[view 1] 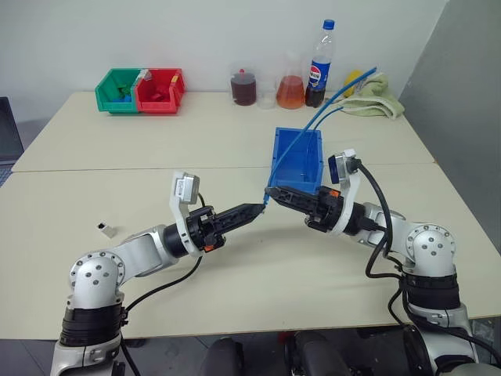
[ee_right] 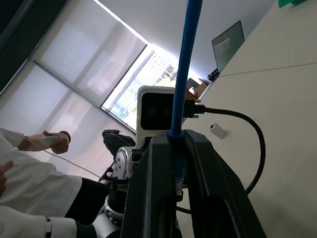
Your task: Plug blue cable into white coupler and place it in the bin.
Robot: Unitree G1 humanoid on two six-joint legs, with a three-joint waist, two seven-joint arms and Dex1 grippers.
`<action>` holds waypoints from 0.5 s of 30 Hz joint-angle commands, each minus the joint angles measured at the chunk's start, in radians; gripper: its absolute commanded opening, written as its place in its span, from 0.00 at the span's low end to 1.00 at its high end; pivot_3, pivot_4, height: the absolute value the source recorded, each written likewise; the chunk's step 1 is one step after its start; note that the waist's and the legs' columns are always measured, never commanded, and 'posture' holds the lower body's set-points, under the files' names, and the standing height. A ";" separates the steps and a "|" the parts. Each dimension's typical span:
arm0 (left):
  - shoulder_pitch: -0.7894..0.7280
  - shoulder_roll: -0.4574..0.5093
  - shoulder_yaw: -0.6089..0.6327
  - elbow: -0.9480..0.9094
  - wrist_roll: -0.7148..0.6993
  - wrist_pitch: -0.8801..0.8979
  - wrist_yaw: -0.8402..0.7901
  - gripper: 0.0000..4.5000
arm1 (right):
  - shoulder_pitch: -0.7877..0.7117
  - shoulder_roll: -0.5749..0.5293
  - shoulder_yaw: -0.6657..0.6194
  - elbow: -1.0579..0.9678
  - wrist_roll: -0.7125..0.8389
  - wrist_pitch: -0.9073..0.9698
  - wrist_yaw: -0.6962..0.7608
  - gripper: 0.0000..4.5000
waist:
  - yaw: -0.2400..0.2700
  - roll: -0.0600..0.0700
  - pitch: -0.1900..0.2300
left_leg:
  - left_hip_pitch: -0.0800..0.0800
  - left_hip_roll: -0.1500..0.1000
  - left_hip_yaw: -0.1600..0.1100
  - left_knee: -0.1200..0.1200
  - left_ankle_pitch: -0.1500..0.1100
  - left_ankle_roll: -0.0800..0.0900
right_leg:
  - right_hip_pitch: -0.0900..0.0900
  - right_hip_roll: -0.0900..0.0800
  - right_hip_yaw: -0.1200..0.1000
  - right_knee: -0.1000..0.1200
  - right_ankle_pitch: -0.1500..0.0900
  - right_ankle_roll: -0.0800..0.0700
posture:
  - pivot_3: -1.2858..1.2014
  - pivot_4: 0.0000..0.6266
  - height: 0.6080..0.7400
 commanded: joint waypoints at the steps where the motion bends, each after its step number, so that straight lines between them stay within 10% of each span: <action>1: 0.012 0.023 0.030 -0.036 -0.010 -0.012 -0.015 0.60 | -0.043 0.000 -0.008 -0.003 -0.020 -0.025 0.028 0.01 | 0.000 0.000 0.000 | 0.000 0.000 0.000 0.000 0.000 0.000 | 0.000 0.000 0.000 0.000 0.000 0.000 | 0.52 0.24 1.00; 11: 0.197 0.168 0.154 -0.194 -0.051 -0.009 -0.012 1.00 | -0.107 -0.014 0.008 0.031 -0.165 -0.077 0.106 0.01 | -0.003 0.000 0.000 | -0.010 0.000 0.000 0.001 0.000 0.000 | -0.010 0.000 0.000 0.001 0.000 0.000 | 0.52 0.24 1.00; 15: 0.373 0.249 0.246 -0.334 0.244 -0.130 -0.067 1.00 | -0.126 -0.007 0.041 0.027 -0.228 -0.094 0.175 0.01 | -0.003 0.001 0.001 | -0.010 0.001 0.001 0.000 0.000 0.000 | -0.011 0.000 0.000 0.001 0.000 0.000 | 0.52 0.24 1.00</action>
